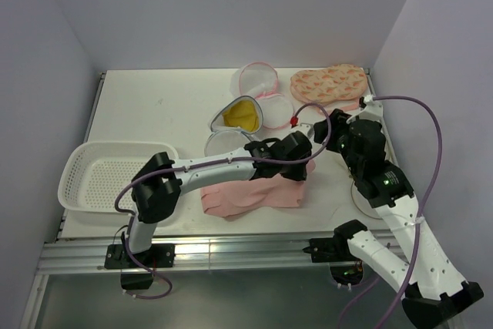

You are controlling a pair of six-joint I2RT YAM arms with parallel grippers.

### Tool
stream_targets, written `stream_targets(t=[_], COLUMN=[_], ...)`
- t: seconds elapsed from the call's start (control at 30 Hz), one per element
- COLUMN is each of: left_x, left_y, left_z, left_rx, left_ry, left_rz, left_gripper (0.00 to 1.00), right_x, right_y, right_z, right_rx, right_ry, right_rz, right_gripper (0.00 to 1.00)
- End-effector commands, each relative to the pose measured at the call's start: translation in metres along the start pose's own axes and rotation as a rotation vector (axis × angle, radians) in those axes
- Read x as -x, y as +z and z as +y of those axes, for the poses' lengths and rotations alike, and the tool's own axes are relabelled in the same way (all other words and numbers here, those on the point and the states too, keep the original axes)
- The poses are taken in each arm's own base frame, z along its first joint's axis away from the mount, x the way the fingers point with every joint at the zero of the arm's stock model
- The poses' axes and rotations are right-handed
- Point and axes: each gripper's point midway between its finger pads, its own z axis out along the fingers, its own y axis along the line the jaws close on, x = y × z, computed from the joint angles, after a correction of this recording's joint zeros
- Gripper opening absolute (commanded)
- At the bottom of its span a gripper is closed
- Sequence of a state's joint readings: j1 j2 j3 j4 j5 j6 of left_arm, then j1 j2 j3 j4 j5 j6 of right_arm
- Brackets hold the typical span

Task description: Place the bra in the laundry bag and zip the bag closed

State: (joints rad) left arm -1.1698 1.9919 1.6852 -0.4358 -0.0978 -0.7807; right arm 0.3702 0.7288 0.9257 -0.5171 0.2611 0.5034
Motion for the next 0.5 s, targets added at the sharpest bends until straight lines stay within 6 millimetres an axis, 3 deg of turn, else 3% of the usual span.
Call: stream_targets(t=[0.0, 0.07, 0.1, 0.17, 0.2, 0.23, 0.3, 0.47], left_x=[-0.002, 0.01, 0.004, 0.015, 0.005, 0.013, 0.005, 0.012], left_y=[-0.008, -0.025, -0.024, -0.041, -0.04, -0.053, -0.057, -0.087], left_z=[0.001, 0.001, 0.017, 0.021, 0.036, 0.038, 0.055, 0.072], left_rx=[-0.042, -0.058, -0.018, -0.03, -0.002, -0.006, 0.025, 0.038], left_ry=[-0.023, -0.055, -0.065, -0.106, -0.116, -0.136, -0.149, -0.197], left_rz=[-0.036, -0.096, -0.101, -0.158, -0.15, -0.189, -0.202, -0.298], left_gripper=[0.0, 0.0, 0.0, 0.0, 0.0, 0.0, 0.0, 0.0], right_x=[0.002, -0.001, -0.002, -0.006, -0.007, -0.009, -0.012, -0.013], right_y=[-0.001, 0.001, 0.002, 0.003, 0.005, 0.005, 0.008, 0.01], right_z=[0.009, 0.009, 0.009, 0.013, 0.013, 0.014, 0.015, 0.018], right_rx=[0.038, 0.038, 0.042, 0.059, 0.062, 0.069, 0.071, 0.082], right_ry=[-0.011, -0.014, -0.01, -0.006, -0.003, -0.001, 0.0, 0.006], right_rz=[0.01, 0.019, 0.022, 0.035, 0.039, 0.045, 0.053, 0.059], right_gripper=[0.64, 0.64, 0.64, 0.63, 0.63, 0.63, 0.63, 0.63])
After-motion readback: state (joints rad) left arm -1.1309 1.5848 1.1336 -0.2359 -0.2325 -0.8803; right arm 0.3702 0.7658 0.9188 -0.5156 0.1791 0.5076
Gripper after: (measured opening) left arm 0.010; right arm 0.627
